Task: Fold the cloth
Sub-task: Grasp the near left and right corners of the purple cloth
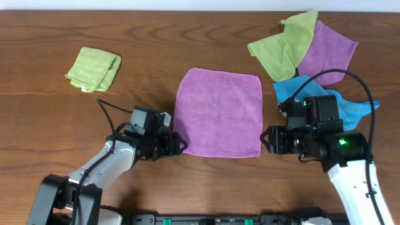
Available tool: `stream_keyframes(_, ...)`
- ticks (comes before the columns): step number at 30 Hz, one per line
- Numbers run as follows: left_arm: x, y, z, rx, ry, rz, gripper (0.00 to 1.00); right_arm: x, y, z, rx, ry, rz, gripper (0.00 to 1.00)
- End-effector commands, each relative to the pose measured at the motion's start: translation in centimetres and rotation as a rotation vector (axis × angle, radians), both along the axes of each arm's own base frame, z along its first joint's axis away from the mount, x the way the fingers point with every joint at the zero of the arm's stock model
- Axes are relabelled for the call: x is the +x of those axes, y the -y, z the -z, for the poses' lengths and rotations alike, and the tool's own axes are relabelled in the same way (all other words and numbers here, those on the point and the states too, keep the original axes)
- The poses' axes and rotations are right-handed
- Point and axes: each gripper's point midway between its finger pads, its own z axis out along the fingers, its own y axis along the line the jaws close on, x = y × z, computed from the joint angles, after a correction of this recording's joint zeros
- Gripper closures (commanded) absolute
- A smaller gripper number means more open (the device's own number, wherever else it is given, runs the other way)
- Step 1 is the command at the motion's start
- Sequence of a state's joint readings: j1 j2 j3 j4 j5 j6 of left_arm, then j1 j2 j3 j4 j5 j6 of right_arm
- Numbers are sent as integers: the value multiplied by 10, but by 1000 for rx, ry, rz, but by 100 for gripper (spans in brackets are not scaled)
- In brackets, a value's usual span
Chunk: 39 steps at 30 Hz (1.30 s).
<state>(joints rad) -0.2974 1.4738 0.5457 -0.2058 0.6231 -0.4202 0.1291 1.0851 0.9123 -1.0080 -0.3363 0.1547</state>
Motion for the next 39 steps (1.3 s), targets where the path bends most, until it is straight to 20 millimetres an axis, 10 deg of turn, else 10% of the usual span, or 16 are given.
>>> stream_keyframes(1,-23,-14,27,83,-103,-22,39,-1,0,0,7,5,-8,48)
stream_keyframes(5,-21,-18,29,108,-110,-54,52,-1,0,0,7,5,-9,50)
stream_keyframes(25,-2,-36,36,222,-32,-117,55,0,0,0,8,11,-9,53)
stream_keyframes(39,0,-34,35,209,-22,-114,94,2,0,-1,10,17,-6,62)
